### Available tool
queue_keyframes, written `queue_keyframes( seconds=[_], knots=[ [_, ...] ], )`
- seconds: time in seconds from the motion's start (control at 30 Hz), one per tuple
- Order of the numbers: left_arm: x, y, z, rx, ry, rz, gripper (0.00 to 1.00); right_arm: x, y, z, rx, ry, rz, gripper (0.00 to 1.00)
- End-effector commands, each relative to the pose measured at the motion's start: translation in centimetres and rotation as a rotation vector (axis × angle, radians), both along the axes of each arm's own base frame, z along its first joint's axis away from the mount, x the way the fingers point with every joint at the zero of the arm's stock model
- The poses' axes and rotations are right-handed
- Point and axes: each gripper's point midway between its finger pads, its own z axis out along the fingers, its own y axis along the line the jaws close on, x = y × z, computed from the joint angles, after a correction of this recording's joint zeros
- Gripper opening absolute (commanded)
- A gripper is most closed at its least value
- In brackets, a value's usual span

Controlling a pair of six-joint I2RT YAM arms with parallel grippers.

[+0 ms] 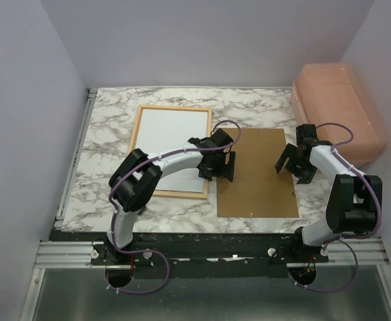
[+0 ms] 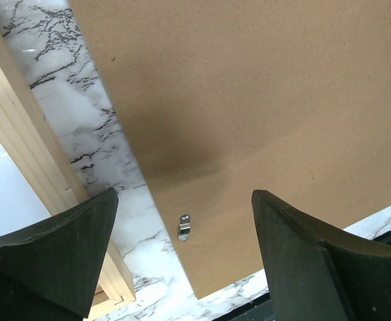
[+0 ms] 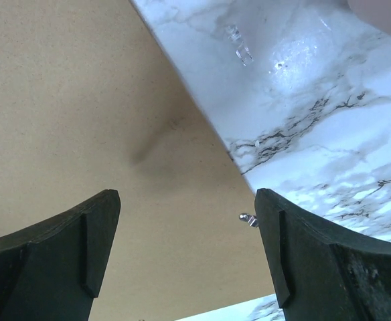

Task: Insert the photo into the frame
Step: Move the photo frame item to the center of the board.

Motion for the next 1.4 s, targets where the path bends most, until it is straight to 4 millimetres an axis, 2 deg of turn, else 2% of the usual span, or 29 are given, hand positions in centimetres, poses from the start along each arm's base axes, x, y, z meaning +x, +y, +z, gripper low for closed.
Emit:
queue_keyframes(
  seconds=[0.0, 0.23, 0.47, 0.6, 0.83, 0.93, 1.07, 1.23, 1.37],
  knots=[
    [0.4, 2.3, -1.0, 0.095, -0.01, 0.047, 0.85, 0.7, -1.8, -0.6, -0.074, -0.025, -0.084, 0.9],
    [0.7, 2.6, -1.2, 0.092, 0.003, 0.064, 0.85, 0.4, -1.5, -2.5, -0.05, -0.007, -0.091, 0.9],
    [0.7, 1.0, 0.1, -0.029, 0.028, 0.054, 0.86, 0.6, 0.9, -4.5, 0.082, 0.026, -0.062, 0.9],
    [0.6, 0.2, 0.0, -0.066, 0.064, 0.056, 0.86, 0.2, 2.0, -5.5, 0.144, 0.057, -0.037, 0.9],
    [0.7, 1.0, 0.1, -0.034, 0.058, 0.086, 0.86, -1.1, 4.1, -6.7, 0.257, 0.102, 0.02, 0.89],
    [1.0, 1.4, 0.3, -0.039, 0.058, 0.099, 0.86, -1.1, 4.3, -6.5, 0.262, 0.093, 0.037, 0.89],
    [1.2, 1.0, 0.8, -0.076, 0.048, 0.09, 0.85, -0.9, 4.6, -5.8, 0.277, 0.077, 0.069, 0.88],
    [0.7, 0.1, 1.3, -0.141, 0.069, 0.076, 0.85, -1.5, 5.7, -5.4, 0.326, 0.088, 0.108, 0.87],
    [0.5, 0.2, 1.3, -0.16, 0.079, 0.089, 0.85, -2.3, 6.4, -5.4, 0.331, 0.095, 0.139, 0.87]
  ],
)
